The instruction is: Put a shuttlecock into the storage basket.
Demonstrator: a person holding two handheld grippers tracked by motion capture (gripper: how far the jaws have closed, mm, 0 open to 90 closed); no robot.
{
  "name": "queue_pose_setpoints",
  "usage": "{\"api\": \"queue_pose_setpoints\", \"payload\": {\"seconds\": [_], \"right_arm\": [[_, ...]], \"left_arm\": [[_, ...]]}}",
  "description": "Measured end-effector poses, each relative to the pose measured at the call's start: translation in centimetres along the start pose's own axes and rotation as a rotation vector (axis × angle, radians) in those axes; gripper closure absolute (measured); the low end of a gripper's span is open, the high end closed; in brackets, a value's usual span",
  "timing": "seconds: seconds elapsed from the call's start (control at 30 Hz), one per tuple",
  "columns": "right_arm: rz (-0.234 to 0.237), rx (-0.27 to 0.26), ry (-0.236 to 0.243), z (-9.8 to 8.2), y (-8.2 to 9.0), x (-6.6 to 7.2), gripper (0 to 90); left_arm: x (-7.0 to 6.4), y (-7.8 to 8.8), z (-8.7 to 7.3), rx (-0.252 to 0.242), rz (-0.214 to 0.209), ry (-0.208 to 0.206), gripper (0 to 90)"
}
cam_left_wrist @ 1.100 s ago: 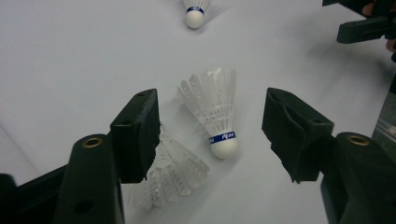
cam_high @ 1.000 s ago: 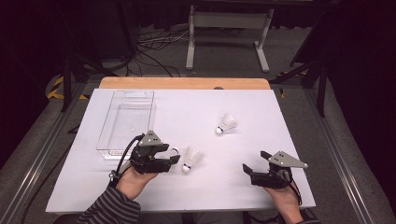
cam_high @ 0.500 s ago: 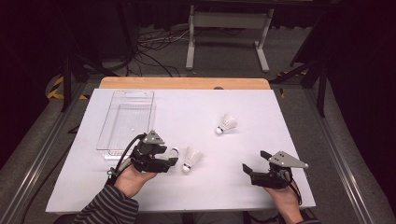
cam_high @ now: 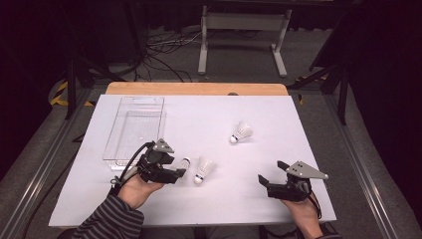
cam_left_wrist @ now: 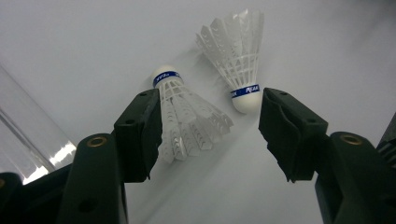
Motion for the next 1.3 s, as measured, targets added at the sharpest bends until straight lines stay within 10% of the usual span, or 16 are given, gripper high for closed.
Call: {"api": "queue_pose_setpoints", "payload": {"seconds": [1.3], "right_arm": [[0.007,0.012,0.004,-0.1,-0.1,0.1,13.2]], "left_arm": [[0.5,-1.4,-0.8,0.127,0.057,-0.065,41.3]]}}
Point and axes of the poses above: each handheld gripper's, and its own axes: y roughly backward along the jaws, z roughly out of its top, x roughly to its left, the point moved 4 cm from there along -y, roughly forward along the jaws, and after that the axes turned 7 degrees about z, right-handed, at the moved point
